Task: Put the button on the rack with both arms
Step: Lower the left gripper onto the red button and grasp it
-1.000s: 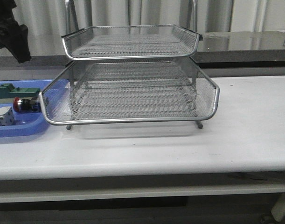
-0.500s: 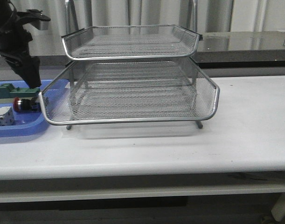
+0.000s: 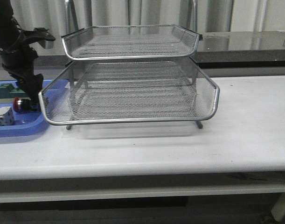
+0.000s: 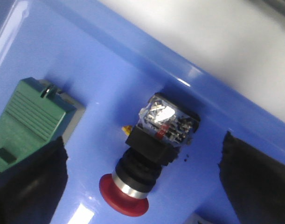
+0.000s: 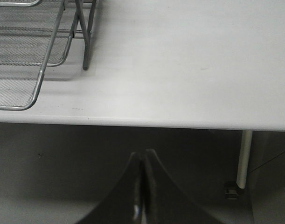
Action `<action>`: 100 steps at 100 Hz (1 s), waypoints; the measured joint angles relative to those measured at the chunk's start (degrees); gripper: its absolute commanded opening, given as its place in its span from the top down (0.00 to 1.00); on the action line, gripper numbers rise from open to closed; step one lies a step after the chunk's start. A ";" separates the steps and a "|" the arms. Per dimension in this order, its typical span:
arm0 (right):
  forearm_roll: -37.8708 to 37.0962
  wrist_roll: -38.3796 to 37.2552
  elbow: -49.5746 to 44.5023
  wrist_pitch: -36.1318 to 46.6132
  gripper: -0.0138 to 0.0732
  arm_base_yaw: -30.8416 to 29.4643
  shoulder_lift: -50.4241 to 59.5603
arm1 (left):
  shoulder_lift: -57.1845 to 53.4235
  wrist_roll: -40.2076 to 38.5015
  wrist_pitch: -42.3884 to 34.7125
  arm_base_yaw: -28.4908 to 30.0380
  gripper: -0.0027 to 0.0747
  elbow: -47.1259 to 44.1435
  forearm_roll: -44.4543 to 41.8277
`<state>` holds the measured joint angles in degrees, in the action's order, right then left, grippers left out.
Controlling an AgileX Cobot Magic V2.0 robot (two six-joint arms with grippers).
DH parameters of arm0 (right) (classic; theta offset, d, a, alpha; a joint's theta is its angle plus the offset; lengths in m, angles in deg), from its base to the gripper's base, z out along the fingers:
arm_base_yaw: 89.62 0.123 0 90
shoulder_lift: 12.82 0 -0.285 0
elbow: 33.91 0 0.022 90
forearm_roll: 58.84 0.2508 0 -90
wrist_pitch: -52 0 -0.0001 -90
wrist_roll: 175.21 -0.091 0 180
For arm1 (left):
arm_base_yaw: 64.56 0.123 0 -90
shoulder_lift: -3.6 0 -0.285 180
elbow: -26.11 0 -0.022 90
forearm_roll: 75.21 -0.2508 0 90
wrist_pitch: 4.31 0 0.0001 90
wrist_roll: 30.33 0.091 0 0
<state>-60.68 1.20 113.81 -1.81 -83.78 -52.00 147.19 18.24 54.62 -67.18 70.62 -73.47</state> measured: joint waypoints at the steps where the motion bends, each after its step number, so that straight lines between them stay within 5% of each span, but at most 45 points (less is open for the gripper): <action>1: 0.00 0.00 0.00 0.00 0.92 0.00 0.00 | 0.17 0.00 0.00 0.00 0.14 0.00 0.00; 100: 0.00 0.00 0.00 0.00 0.92 0.00 0.00 | 4.40 0.88 -3.11 0.00 0.14 0.32 -0.12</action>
<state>-60.68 1.20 113.81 -1.81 -83.78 -52.00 151.59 19.11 51.51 -67.18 70.95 -73.60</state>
